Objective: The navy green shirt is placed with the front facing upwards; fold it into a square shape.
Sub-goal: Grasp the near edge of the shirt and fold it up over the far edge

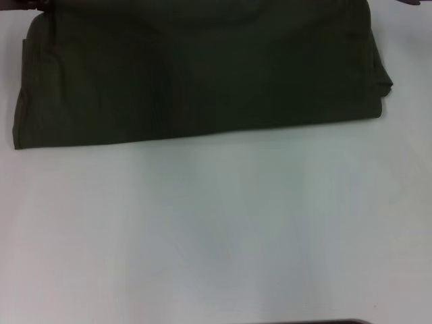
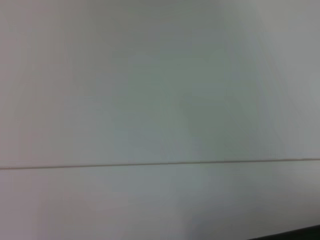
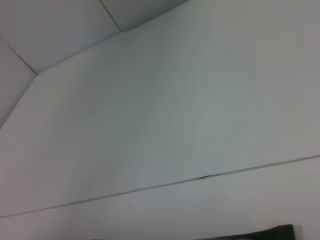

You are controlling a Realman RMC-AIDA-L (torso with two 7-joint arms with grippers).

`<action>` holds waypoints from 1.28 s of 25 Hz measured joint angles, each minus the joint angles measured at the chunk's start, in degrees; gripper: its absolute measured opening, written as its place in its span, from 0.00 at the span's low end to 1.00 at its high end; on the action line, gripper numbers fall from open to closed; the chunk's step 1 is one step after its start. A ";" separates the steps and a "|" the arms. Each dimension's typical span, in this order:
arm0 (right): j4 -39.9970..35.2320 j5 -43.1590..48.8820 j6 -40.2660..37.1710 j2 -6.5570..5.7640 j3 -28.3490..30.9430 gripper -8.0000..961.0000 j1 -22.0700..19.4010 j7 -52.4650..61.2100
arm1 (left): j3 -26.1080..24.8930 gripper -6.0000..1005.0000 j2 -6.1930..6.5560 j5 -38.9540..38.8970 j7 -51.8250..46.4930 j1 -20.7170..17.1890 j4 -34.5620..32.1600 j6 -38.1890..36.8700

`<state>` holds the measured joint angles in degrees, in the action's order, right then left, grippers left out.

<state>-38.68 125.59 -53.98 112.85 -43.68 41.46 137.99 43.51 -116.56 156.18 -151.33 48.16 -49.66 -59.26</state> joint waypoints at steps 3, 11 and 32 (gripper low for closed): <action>0.03 0.00 0.34 0.00 0.00 0.05 0.02 0.00 | -0.25 0.04 -0.07 0.00 -0.10 0.00 0.01 0.12; 2.38 2.88 1.17 -1.46 -0.66 0.11 1.02 0.95 | 0.00 0.11 0.05 0.89 -3.86 -0.32 0.18 0.71; 1.00 5.87 -4.53 -3.96 -0.63 0.83 2.71 2.10 | -0.56 0.72 0.61 3.13 -6.05 -0.40 -0.27 -4.02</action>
<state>-37.68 131.46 -58.51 108.88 -44.31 44.17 140.09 42.94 -115.94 159.31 -157.37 47.76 -49.93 -63.28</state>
